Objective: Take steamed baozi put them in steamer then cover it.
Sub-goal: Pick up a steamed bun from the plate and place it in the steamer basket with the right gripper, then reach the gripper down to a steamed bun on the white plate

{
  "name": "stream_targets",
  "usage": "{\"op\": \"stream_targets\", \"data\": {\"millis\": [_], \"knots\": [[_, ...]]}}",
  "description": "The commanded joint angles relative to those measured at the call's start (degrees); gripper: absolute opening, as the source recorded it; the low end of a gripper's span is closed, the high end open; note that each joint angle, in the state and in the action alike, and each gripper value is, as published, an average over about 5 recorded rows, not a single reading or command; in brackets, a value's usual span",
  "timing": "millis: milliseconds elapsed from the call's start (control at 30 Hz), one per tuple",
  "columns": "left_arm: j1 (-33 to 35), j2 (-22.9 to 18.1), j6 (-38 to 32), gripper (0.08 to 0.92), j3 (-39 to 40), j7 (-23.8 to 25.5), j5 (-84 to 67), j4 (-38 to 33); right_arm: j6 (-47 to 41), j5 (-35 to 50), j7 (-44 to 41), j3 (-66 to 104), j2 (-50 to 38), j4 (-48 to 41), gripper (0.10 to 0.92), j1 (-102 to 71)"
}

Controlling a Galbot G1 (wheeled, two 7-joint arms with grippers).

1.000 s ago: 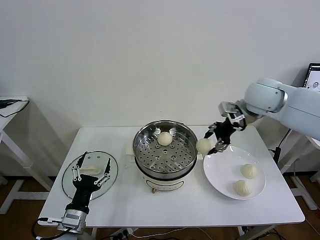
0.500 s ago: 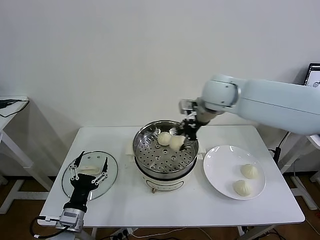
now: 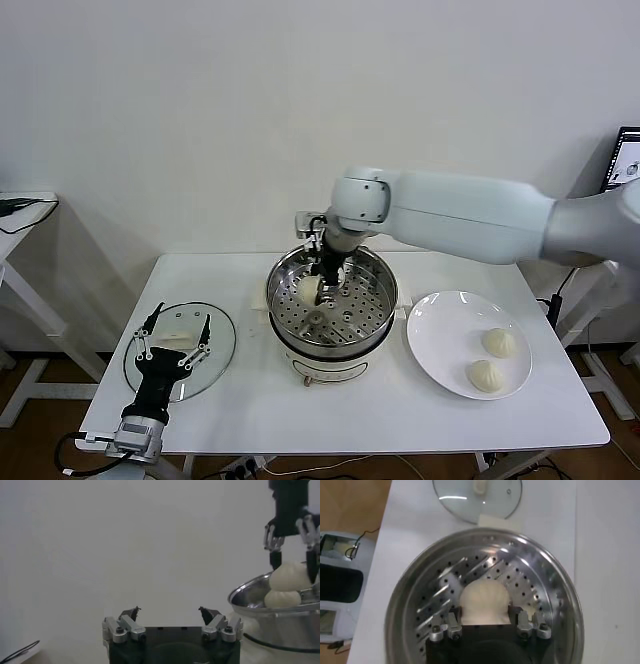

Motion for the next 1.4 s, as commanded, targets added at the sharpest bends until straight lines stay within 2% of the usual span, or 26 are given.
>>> {"op": "stream_targets", "data": {"millis": [33,233,433,500,633,833,1033,1167,1400], "knots": [[-0.02,0.02,-0.17,0.823,-0.68,0.2,-0.2,0.34,-0.42,-2.88,-0.07,1.79,7.16,-9.03,0.645,-6.08],[-0.23,-0.06,-0.24,0.823,-0.71,0.25,-0.23,0.46,-0.32,-3.75,-0.86,2.61,7.5,-9.55,0.656,-7.22],[-0.36,-0.13,-0.02,0.823,-0.27,0.08,-0.11,0.48,0.03,-3.79,-1.55,3.6,3.89,-6.7,0.782,-5.09],[-0.38,-0.08,0.11,0.823,0.12,-0.04,0.0,0.31,0.66,-3.67,-2.49,3.85,0.46,-4.44,0.812,-2.59],[-0.4,-0.04,0.27,0.823,0.9,-0.23,0.23,0.03,3.64,-3.27,-6.74,3.63,-8.63,0.59,0.822,4.67],[-0.02,-0.29,0.19,0.823,1.94,-0.53,0.68,-0.57,11.86,-5.9,-17.92,2.53,-24.38,6.97,0.823,13.01],[0.42,-0.36,0.02,0.823,2.26,-0.72,1.25,-0.84,19.07,-15.01,-26.12,3.22,-37.33,10.14,0.823,11.3],[0.56,-0.33,-0.02,0.823,2.14,-0.74,1.38,-0.76,23.33,-23.83,-28.23,10.12,-43.07,9.81,0.823,0.56],[0.38,-0.48,-0.18,0.823,2.22,-0.73,1.42,-0.23,25.46,-34.8,-27.37,23.13,-46.0,8.66,0.823,-18.73]]}}
